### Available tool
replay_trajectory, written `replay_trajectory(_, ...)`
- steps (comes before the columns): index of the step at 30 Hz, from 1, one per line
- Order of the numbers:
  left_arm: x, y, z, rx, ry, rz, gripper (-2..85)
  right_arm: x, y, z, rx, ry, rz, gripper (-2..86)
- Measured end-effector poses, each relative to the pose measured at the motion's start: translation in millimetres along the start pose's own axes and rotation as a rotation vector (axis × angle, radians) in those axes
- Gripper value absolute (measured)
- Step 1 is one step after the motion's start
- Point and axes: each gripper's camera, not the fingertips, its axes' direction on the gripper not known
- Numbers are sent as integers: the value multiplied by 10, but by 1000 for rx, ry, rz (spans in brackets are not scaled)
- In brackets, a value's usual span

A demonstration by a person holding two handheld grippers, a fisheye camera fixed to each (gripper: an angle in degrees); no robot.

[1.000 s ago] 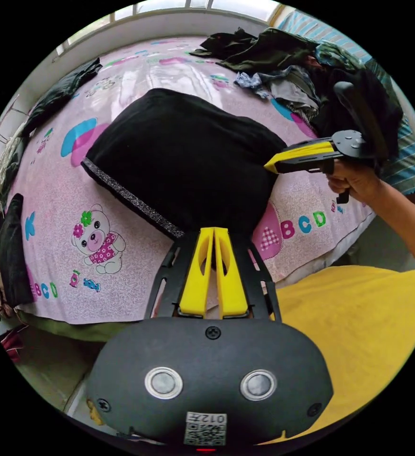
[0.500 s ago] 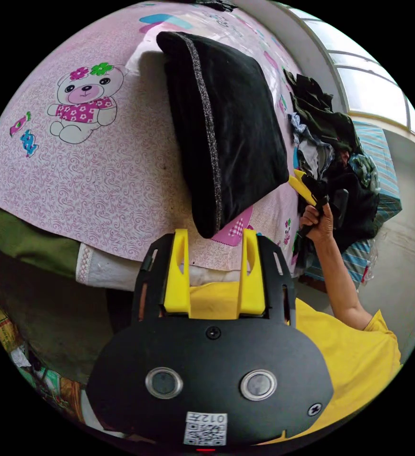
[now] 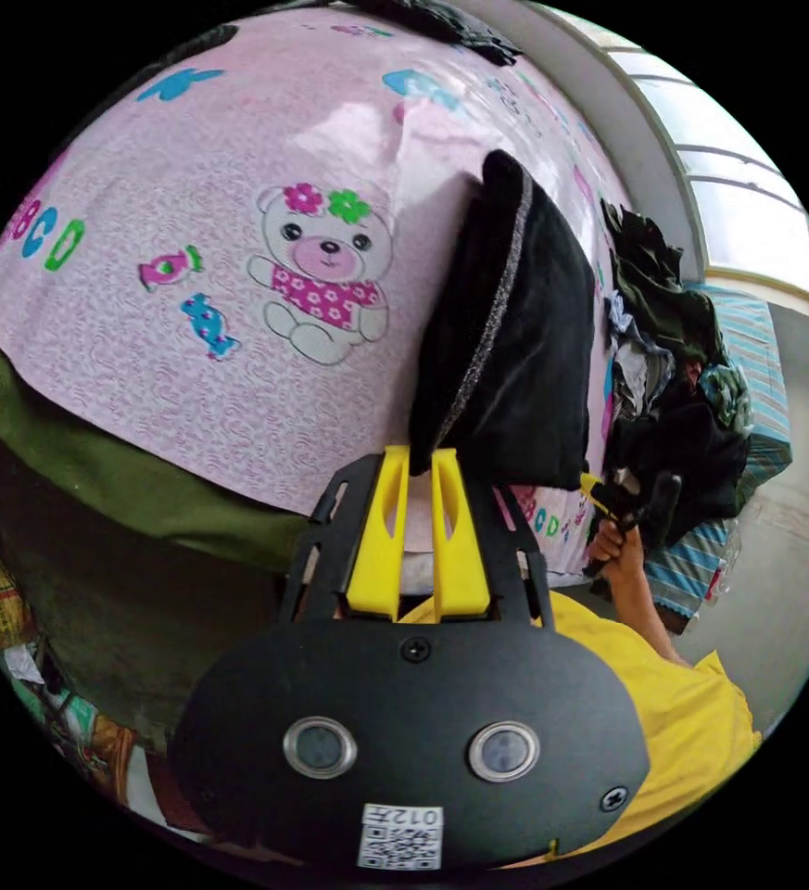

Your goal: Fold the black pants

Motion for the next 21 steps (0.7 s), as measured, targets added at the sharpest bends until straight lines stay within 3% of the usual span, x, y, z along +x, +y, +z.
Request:
replay_trajectory(4,-470,-190,-372,57,23,-56,18,-456,202,572,-143,16,-211,22)
replay_trajectory(8,-872,-121,-738,226,44,-180,14,-720,221,729,-206,234,-383,18)
replay_trajectory(11,-1106,98,-787,258,243,-219,24,-771,147,558,-112,395,-437,11)
replay_trajectory(14,-1177,302,-657,218,354,-225,41,-943,-221,483,0,404,-494,5)
replay_trajectory(21,-1277,442,-455,208,417,-321,88,-1590,-1342,1063,90,461,-610,2)
